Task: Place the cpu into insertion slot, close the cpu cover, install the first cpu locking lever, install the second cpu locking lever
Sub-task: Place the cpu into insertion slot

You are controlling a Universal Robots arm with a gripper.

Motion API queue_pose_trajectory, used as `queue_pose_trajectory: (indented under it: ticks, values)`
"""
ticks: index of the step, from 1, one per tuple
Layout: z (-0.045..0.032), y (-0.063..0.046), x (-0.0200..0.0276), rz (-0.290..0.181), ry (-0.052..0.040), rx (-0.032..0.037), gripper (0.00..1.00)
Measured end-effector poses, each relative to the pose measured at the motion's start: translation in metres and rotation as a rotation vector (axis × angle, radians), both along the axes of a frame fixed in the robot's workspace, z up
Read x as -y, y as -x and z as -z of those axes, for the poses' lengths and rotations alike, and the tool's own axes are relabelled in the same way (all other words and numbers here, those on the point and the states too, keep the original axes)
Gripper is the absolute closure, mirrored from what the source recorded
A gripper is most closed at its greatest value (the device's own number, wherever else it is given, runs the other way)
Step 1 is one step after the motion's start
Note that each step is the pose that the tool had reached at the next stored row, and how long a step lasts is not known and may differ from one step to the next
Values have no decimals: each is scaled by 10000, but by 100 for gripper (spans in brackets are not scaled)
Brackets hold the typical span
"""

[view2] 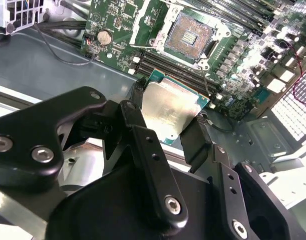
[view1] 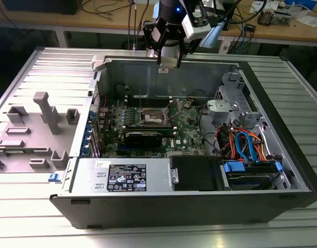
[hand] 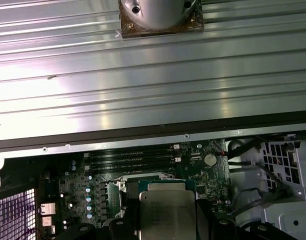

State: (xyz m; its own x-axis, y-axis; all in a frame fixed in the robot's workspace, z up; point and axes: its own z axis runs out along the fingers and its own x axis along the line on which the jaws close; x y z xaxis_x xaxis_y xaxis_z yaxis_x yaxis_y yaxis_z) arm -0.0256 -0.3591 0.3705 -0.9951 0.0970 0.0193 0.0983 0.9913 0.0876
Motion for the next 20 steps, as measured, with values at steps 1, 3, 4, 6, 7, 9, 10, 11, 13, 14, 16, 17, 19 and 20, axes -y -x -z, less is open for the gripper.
queue_pose_trajectory:
  ticks: [1, 3, 4, 6, 7, 9, 10, 11, 13, 14, 16, 17, 19, 20]
  values:
    - [0, 0, 0, 0, 0, 0, 46]
    - [0, 0, 1, 2, 0, 0, 46]
    - [0, 1, 4, 4, 0, 0, 46]
    - [1, 0, 18, 2, -1, 0, 46]
    - [2, 1, 20, 24, 0, 0, 46]
    - [2, 0, 22, 139, 4, 0, 46]
    - [3, 0, 22, 223, 3, -1, 46]
    - [3, -1, 22, 300, 4, -1, 46]
    - [5, 0, 22, 567, 5, -1, 46]
    - [6, 0, 22, 641, 3, -1, 46]
    - [9, 0, 23, 851, 1, 0, 46]
    - [11, 1, 26, 888, -2, 2, 46]
    - [9, 0, 31, 910, 3, 0, 46]
    - [9, 0, 31, 910, 4, -1, 46]
